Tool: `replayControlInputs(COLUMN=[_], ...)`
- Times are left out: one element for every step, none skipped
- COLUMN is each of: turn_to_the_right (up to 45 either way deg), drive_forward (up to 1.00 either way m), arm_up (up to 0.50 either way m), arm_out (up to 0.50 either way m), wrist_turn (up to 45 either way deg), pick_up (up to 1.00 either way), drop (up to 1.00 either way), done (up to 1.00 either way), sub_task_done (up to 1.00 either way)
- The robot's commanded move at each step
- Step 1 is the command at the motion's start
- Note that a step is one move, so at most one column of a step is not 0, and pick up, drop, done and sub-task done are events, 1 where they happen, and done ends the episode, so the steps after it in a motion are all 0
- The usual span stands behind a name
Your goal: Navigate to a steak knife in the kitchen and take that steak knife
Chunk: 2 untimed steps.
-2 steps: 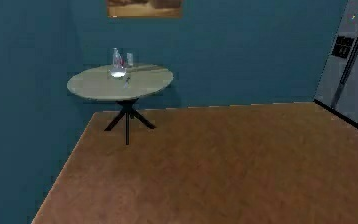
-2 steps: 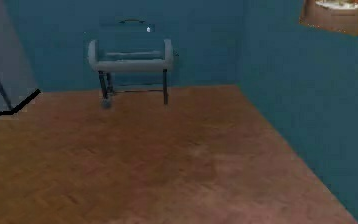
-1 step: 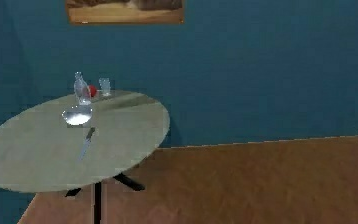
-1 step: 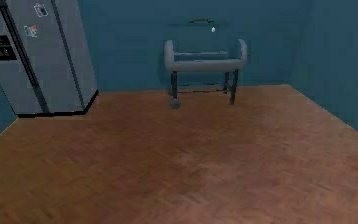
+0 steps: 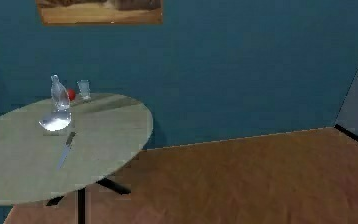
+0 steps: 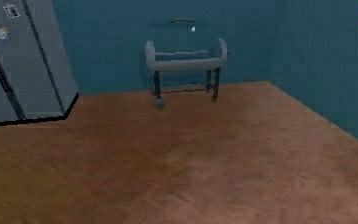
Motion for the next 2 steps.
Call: replayControlInputs(turn_to_the_right=[0.0, -45.0], drive_forward=[0.35, 0.00], arm_up=[0.00, 0.00], arm_out=[0.00, 0.00], wrist_turn=[0.0, 0.0], pick_up=[0.00, 0.00], drop=[0.00, 0.00], done=[0.00, 0.00], sub_task_done=[0.00, 0.00])
